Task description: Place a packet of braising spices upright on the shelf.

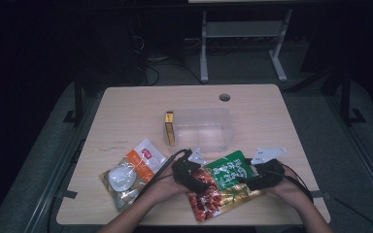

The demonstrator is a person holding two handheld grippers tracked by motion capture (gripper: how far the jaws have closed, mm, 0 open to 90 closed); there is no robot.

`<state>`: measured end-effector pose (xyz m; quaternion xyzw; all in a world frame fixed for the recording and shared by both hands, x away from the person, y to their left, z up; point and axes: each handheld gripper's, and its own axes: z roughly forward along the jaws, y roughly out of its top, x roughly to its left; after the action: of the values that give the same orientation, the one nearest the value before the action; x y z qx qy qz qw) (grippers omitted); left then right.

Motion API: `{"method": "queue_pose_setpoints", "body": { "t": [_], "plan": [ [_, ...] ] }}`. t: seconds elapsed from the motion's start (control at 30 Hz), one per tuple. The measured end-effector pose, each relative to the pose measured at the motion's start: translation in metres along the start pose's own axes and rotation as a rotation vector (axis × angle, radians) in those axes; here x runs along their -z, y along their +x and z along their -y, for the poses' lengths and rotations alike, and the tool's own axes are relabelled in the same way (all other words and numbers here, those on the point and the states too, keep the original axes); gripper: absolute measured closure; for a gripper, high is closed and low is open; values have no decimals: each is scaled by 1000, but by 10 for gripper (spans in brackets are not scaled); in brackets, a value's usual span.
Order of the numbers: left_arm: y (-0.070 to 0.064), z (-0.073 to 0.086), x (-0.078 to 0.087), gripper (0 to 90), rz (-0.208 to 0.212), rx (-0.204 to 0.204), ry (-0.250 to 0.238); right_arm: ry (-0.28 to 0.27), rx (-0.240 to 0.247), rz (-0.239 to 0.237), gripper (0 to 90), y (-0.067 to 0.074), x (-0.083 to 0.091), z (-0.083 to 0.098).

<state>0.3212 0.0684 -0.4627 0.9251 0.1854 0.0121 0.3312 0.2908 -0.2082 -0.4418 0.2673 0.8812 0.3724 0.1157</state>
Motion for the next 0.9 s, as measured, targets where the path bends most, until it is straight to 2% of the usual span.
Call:
{"method": "queue_pose_setpoints", "body": {
  "t": [0.1,0.23,0.33,0.37,0.43,0.57,0.63,0.67,0.73,0.77,0.8,0.83,0.9],
  "plan": [
    [1,1,-1,140,10,8,-10,-2,4,0,294,0,1,-1],
    [-1,1,-1,160,-5,0,-8,-6,4,6,297,0,2,-1],
    [-5,0,-1,223,-28,-1,-7,-6,5,8,299,0,2,-1],
    [-5,0,-1,260,-34,-9,2,-9,5,9,299,0,2,-1],
    [-8,-2,-1,279,-47,-18,17,-10,5,9,299,0,2,-1],
    [-16,-6,-2,414,-61,-50,35,-20,-2,15,298,-1,4,-2],
    [-17,-7,-1,478,-58,-50,34,-30,-6,18,291,-2,6,-2],
    [-17,-7,-1,478,-60,-50,31,-30,-6,18,291,-2,6,-2],
    [-18,-7,-1,562,-52,-61,31,-30,-11,19,277,-3,7,-2],
    [-19,-7,-2,603,-51,-48,19,-29,-18,19,269,-3,7,-2],
    [-19,-8,-1,656,-51,-65,33,-29,-18,21,265,-4,7,-2],
    [-18,-8,-1,716,-49,-65,32,-31,-19,20,256,-4,8,-2],
    [-18,-7,0,781,-49,-69,28,-36,-26,23,246,-6,9,-1]
  ]
}}
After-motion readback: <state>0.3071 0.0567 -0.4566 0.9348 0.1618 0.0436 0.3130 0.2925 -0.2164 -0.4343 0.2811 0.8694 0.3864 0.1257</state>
